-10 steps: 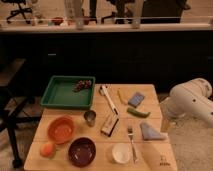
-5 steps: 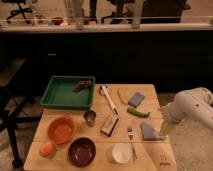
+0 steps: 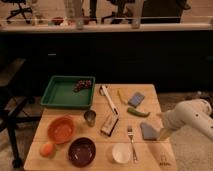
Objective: Place towel in red bowl
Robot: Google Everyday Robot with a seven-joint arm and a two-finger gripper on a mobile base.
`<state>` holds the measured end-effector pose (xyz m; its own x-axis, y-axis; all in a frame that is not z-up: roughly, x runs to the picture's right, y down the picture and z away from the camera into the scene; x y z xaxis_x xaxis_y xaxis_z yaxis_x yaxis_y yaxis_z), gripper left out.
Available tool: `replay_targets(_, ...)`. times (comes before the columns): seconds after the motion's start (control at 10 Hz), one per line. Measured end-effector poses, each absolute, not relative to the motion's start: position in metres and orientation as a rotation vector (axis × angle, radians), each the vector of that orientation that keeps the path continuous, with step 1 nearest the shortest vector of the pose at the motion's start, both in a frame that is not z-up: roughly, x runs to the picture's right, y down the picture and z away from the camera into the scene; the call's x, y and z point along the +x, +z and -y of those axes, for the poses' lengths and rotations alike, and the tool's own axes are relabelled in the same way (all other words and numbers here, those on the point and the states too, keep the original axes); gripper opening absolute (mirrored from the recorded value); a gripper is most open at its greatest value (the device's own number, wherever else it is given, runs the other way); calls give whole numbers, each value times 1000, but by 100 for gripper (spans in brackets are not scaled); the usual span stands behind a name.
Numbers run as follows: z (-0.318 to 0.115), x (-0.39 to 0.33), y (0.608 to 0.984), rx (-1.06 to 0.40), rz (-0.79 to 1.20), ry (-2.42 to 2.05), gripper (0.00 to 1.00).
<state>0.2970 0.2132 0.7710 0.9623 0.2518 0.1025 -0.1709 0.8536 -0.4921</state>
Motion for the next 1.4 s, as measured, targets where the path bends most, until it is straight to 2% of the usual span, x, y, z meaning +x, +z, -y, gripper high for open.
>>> replay_targets(0.8,-239,305,808,-486,242,242,80)
replay_targets(0.9,-239,305,811,-490,242,235,77)
replay_targets(1.0,-240,305,813,-494,242,230,71)
replay_targets(1.3,-243,304,817,-507,244,213,39)
replay_targets(1.4,-243,304,817,-509,244,210,34)
